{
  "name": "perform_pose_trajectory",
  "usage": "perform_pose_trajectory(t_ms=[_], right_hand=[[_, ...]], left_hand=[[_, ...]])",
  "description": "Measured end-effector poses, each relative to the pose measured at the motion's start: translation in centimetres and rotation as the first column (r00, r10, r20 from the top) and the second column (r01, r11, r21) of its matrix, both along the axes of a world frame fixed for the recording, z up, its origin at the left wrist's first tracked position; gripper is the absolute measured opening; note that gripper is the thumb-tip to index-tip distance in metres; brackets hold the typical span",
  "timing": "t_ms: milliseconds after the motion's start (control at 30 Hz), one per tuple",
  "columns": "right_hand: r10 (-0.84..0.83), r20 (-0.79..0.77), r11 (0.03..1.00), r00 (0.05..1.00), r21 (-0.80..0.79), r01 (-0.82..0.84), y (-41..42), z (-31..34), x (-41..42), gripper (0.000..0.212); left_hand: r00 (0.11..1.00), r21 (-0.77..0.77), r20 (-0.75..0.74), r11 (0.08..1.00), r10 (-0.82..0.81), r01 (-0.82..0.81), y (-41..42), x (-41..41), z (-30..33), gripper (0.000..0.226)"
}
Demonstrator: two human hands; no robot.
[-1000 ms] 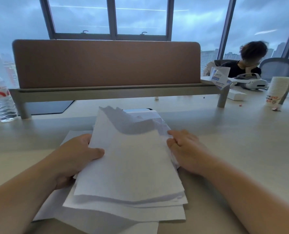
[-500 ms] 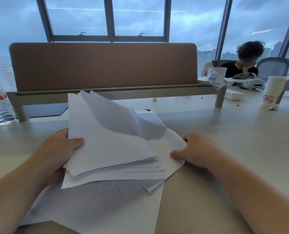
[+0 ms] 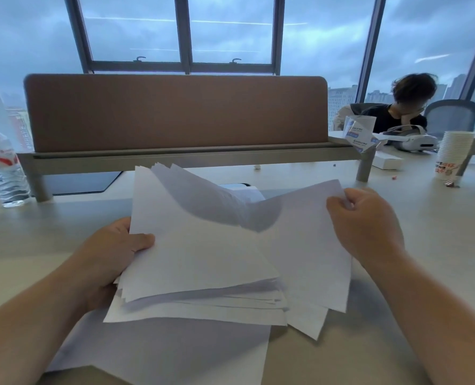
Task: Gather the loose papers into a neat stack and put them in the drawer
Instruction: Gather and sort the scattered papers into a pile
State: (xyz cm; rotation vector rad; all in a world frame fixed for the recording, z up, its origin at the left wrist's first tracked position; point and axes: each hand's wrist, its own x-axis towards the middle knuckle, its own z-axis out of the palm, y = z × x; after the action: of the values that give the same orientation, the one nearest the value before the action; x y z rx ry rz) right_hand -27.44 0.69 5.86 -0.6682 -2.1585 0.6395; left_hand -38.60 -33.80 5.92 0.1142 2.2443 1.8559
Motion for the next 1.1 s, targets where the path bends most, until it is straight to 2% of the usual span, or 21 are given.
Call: perform_pose_trajectory(t_ms=[133, 200, 267, 367, 433, 467, 500, 567, 633, 667, 767, 800, 867, 933, 1000, 1100], right_hand=[[0.032, 0.040, 0.998, 0.999, -0.062, -0.030, 0.2, 0.0, 0.1, 0.034], [-0.014, 0.007, 0.997, 1.000, -0.069, 0.014, 0.5, 0.2, 0.1, 0.032], [-0.069, -0.100, 0.988, 0.993, -0.144, 0.054, 1.2, 0.5, 0.2, 0.030], [-0.211, -0.268, 0.925, 0.940, -0.364, 0.104, 2.0, 1.0, 0.4, 0.033], [-0.266, -0.364, 0.866, 0.893, -0.498, 0.055, 1.8, 1.1, 0.4, 0.034], [-0.274, -0.418, 0.859, 0.866, -0.511, 0.025, 1.7, 1.1, 0.4, 0.033], [-0.268, -0.458, 0.881, 0.848, -0.473, 0.023, 1.4, 1.2, 0.4, 0.033], [-0.187, -0.497, 0.957, 0.847, -0.288, 0.042, 0.3, 1.4, 0.9, 0.026], [-0.010, -0.524, 0.996, 0.851, -0.077, -0.036, -1.7, 1.7, 1.6, 0.011], [0.104, -0.525, 0.993, 0.845, 0.008, -0.117, -2.9, 1.8, 1.9, 0.012], [0.465, -0.391, 0.885, 0.794, 0.224, -0.407, -5.8, 1.5, 2.3, 0.021], [0.566, -0.312, 0.824, 0.764, 0.258, -0.505, -6.5, 1.3, 2.2, 0.021], [0.706, -0.145, 0.706, 0.693, 0.227, -0.671, -7.4, 0.5, 1.9, 0.018], [0.788, 0.013, 0.607, 0.615, 0.149, -0.781, -7.9, -0.3, 1.5, 0.018], [0.812, 0.102, 0.563, 0.575, 0.127, -0.817, -8.2, -1.1, 1.1, 0.017], [0.819, 0.045, 0.545, 0.573, 0.254, -0.799, -9.2, -1.3, 1.0, 0.012]], left_hand=[[1.000, 0.004, 0.004, 1.000, 0.000, 0.000, 0.0, 0.0, 0.0, 0.021], [1.000, 0.008, 0.004, 1.000, 0.013, -0.013, 0.0, -0.1, -0.1, 0.021], [1.000, 0.007, 0.012, 1.000, 0.024, -0.024, -0.1, -0.2, -0.1, 0.021], [0.999, 0.012, 0.030, 1.000, 0.026, -0.026, -0.3, -0.3, -0.2, 0.022], [0.999, 0.028, 0.032, 0.999, 0.026, -0.027, -0.3, -0.3, -0.3, 0.022], [0.999, 0.039, 0.035, 0.999, 0.024, -0.025, -0.3, -0.2, -0.3, 0.022], [0.999, 0.050, 0.040, 0.998, 0.022, -0.024, -0.2, -0.2, -0.3, 0.022], [0.999, 0.073, 0.045, 0.997, 0.014, -0.017, 0.0, 0.1, -0.2, 0.023], [0.999, 0.094, 0.051, 0.995, 0.012, -0.017, 0.1, 0.3, -0.1, 0.023], [0.998, 0.101, 0.055, 0.995, 0.013, -0.019, 0.2, 0.3, -0.1, 0.024], [0.998, 0.095, 0.059, 0.995, 0.001, -0.007, 0.4, 0.4, -0.1, 0.023], [0.998, 0.081, 0.056, 0.997, 0.000, -0.005, 0.4, 0.4, -0.2, 0.023], [0.999, 0.055, 0.051, 0.998, -0.009, 0.006, 0.4, 0.4, -0.2, 0.020], [0.999, 0.044, 0.045, 0.999, -0.019, 0.017, 0.4, 0.6, -0.2, 0.017], [0.998, 0.040, 0.050, 0.999, -0.025, 0.023, 0.5, 0.7, -0.1, 0.017], [0.998, 0.039, 0.062, 0.999, -0.022, 0.020, 0.5, 0.8, -0.1, 0.018]])
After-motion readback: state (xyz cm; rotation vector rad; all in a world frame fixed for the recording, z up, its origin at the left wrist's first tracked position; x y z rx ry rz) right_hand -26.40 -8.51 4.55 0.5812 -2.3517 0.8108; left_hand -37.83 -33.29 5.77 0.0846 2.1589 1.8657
